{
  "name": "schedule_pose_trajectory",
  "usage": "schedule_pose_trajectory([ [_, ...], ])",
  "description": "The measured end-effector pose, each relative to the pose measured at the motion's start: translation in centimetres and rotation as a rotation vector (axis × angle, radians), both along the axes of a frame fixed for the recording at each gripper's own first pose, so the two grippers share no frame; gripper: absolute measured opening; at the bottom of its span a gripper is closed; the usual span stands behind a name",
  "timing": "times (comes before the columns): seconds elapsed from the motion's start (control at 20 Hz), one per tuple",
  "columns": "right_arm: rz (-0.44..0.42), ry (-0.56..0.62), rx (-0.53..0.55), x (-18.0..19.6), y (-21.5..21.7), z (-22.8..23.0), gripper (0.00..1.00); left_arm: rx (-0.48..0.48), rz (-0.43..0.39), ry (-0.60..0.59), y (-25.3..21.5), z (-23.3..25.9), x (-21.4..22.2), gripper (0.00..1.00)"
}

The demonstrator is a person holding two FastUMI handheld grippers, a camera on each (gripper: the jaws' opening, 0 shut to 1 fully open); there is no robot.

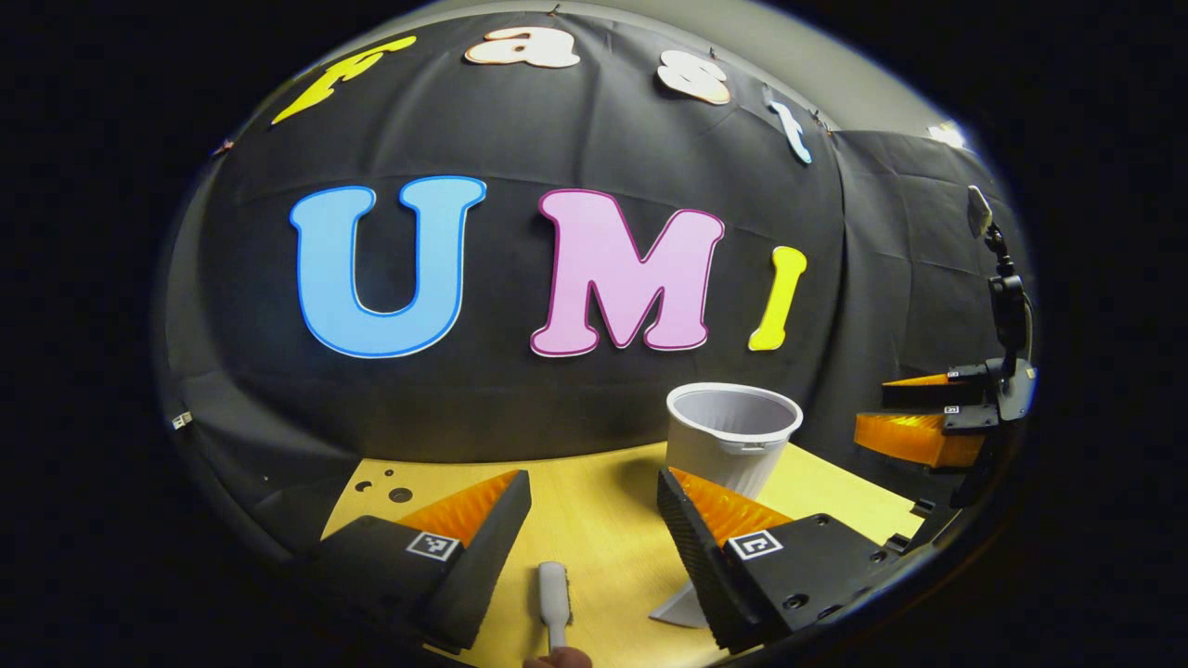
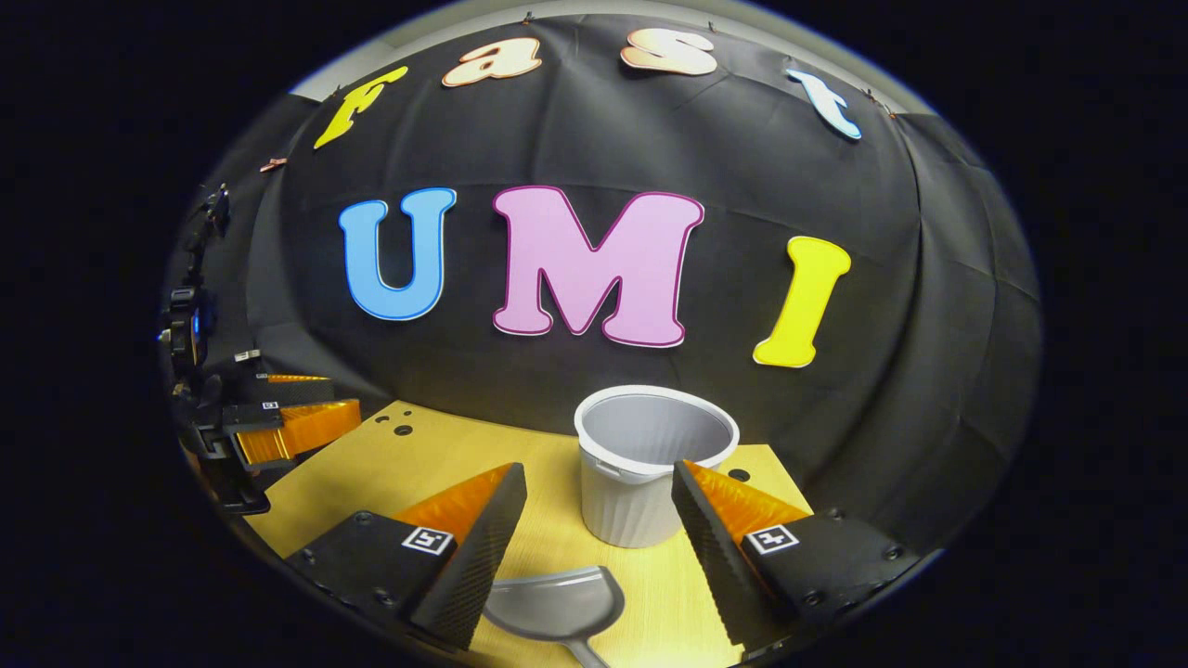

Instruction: Pick up the small broom and dustpan from the desktop, sweep the trash into the dustpan with the broom, and then empty the trash into the garbage bin.

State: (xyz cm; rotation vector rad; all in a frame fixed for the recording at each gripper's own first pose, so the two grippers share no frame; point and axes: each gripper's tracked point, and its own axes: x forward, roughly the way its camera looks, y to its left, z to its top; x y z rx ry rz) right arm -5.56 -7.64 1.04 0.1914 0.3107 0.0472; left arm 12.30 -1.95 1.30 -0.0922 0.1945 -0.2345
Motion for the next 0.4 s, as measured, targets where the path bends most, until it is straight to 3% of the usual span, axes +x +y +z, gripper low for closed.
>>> schedule_pose_trajectory([
  [0.4, -0.032, 0.014, -0.002, 0.18, 0.3, -0.46, 0.98, 0.026, -0.032, 0.017, 0.2, -0.99, 0.0, 0.89],
])
